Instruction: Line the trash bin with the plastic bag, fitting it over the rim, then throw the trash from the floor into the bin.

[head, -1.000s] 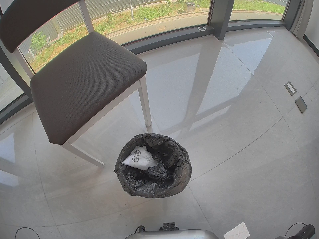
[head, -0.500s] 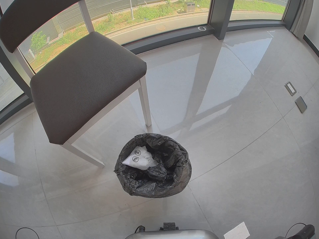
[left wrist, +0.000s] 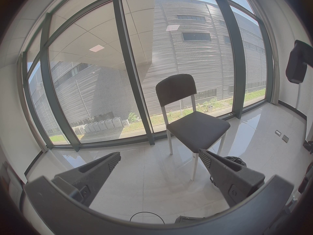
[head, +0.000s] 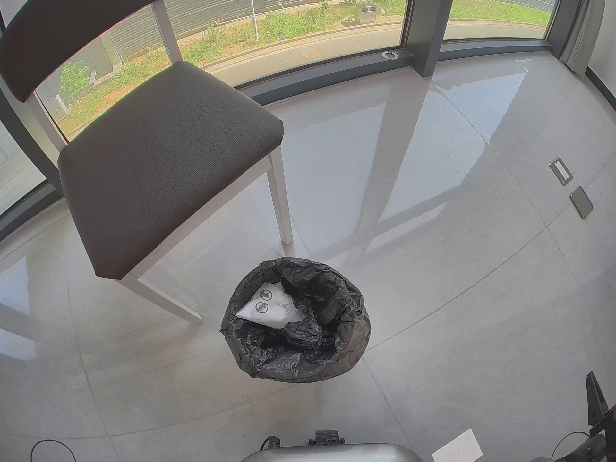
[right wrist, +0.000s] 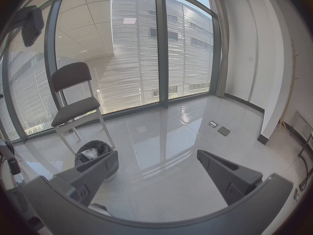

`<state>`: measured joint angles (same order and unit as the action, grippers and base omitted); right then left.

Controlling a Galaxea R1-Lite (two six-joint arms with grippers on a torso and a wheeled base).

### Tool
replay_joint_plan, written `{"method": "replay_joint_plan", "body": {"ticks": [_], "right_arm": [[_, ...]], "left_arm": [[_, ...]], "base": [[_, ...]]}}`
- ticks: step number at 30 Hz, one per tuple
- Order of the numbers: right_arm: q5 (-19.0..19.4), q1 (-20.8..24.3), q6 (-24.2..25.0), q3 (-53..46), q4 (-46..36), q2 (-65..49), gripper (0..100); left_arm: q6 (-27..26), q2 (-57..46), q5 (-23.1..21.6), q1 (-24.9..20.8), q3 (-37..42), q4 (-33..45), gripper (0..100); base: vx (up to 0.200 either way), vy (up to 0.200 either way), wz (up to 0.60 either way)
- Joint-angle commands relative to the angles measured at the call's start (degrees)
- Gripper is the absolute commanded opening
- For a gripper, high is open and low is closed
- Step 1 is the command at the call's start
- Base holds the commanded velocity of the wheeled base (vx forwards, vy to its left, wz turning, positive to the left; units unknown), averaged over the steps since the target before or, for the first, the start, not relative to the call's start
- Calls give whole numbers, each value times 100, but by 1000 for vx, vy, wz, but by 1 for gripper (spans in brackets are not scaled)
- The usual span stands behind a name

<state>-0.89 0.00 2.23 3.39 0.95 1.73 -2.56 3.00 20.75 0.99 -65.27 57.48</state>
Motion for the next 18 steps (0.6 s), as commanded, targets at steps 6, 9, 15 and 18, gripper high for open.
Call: {"method": "replay_joint_plan", "body": {"ticks": [6,9,15,18], "right_arm": [[441,9,-364,-321,-148,-156,100],[344,0,-214,-330,-104,-173,100],[274,0,-214,-339,-95,-173,100],[274,0,-214,-330,-95,-173,100]], "left_arm": [[10,-291,-9,-81,313,9,100],[54,-291,-45,-90,427,-26,100],[221,-282,-352,-90,752,-96,100],[405,-282,-625,-99,972,-114,100]], "base": [[0,0,0],[0,0,0],[0,0,0],[0,0,0]]}}
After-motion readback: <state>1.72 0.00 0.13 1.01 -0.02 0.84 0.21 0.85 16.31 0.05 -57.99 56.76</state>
